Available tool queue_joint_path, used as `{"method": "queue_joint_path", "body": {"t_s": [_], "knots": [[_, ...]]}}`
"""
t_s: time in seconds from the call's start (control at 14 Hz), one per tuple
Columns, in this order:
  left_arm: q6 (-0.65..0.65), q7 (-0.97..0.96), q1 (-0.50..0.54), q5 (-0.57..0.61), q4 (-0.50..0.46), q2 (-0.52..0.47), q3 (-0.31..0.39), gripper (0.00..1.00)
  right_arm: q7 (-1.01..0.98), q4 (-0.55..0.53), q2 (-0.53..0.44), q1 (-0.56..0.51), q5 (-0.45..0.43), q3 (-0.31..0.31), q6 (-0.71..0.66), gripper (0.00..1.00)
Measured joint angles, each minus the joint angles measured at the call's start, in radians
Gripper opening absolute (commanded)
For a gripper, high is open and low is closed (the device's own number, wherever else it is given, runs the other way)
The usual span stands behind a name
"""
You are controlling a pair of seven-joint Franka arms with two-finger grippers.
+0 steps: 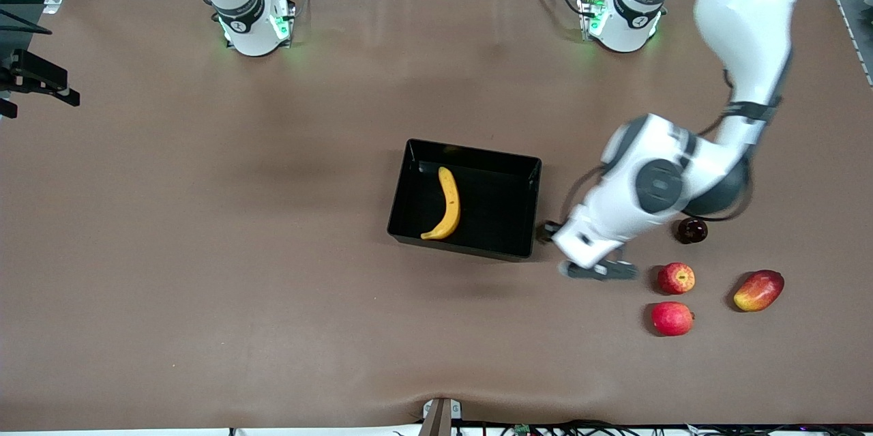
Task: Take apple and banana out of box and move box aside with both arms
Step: 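Reach the left gripper back into the tray over the banana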
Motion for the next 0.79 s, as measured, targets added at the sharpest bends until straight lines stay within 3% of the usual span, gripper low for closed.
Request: {"method": "queue_joint_path", "body": {"t_s": [0.36, 0.79], "knots": [[0.108, -0.122, -0.188, 0.046, -0.003, 0.053, 0.012, 1.0, -0.001, -0.001, 0.014, -0.001, 0.0, 0.0, 0.001, 1.0], [0.253, -0.155, -0.374, 0.054, -0.003, 0.15, 0.108, 1.0, -0.001, -0.01, 0.065, -0.051, -0.003, -0.004, -0.023, 1.0]]}}
